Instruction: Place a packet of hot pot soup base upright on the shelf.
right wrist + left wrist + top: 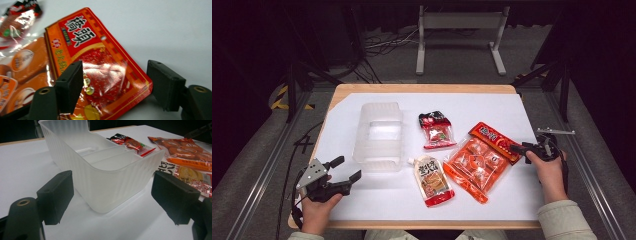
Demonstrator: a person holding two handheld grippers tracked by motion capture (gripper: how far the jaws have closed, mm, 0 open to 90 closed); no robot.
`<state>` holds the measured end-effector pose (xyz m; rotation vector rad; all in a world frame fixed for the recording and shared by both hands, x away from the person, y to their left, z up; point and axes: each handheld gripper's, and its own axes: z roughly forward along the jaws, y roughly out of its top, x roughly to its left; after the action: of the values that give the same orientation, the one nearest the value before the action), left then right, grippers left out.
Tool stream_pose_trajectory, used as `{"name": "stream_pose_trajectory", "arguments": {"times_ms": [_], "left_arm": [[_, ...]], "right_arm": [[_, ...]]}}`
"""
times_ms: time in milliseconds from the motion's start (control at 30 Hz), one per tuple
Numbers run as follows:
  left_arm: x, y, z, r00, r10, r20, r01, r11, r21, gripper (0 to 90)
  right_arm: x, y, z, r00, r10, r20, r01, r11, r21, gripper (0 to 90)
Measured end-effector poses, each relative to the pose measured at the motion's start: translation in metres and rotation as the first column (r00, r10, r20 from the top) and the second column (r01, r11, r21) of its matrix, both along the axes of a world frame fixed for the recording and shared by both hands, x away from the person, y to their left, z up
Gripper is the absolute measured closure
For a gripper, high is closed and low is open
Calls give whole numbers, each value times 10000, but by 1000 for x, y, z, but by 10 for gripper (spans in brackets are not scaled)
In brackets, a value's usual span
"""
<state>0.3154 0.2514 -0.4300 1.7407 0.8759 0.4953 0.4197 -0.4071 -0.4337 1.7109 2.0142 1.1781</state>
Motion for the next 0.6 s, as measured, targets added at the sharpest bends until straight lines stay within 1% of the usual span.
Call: {"name": "stream_pose_trajectory", "arguments": {"times_ms": [100,167,200,233,267,300,367,433,500,533,600], "left_arm": [[0,-1,0,10000,-18,-46,18,10000,21,190],[0,-1,0,10000,-37,-17,37,10000,30,190],[0,-1,0,10000,-49,15,49,10000,53,190],[0,-1,0,10000,-37,4,37,10000,56,190],[0,-1,0,10000,-25,-9,25,10000,42,190],[0,-1,0,10000,-25,-9,25,10000,42,190],[0,-1,0,10000,-17,6,17,10000,39,190],[0,-1,0,10000,-14,12,14,10000,44,190],[0,-1,0,10000,-14,13,14,10000,42,190],[0,-1,0,10000,-13,7,13,10000,43,190],[0,-1,0,10000,-4,-4,4,10000,38,190]], "right_arm": [[-2,1,4,9995,121,304,-126,9998,167,354],[-4,1,7,9986,228,470,-251,9985,484,396],[-4,1,7,9984,367,437,-395,9972,637,419],[-4,1,7,9984,367,437,-395,9972,637,419],[-4,2,6,9980,581,261,-600,9952,775,440],[-4,2,6,9980,581,261,-600,9952,775,440],[-4,3,5,9970,767,125,-775,9931,883,460],[-4,5,5,9954,936,194,-949,9922,810,476],[-6,7,7,9934,1098,325,-1125,9891,952,522],[-6,7,8,9916,1246,350,-1275,9869,990,528],[-7,8,8,9900,1361,374,-1389,9864,876,553]]}}
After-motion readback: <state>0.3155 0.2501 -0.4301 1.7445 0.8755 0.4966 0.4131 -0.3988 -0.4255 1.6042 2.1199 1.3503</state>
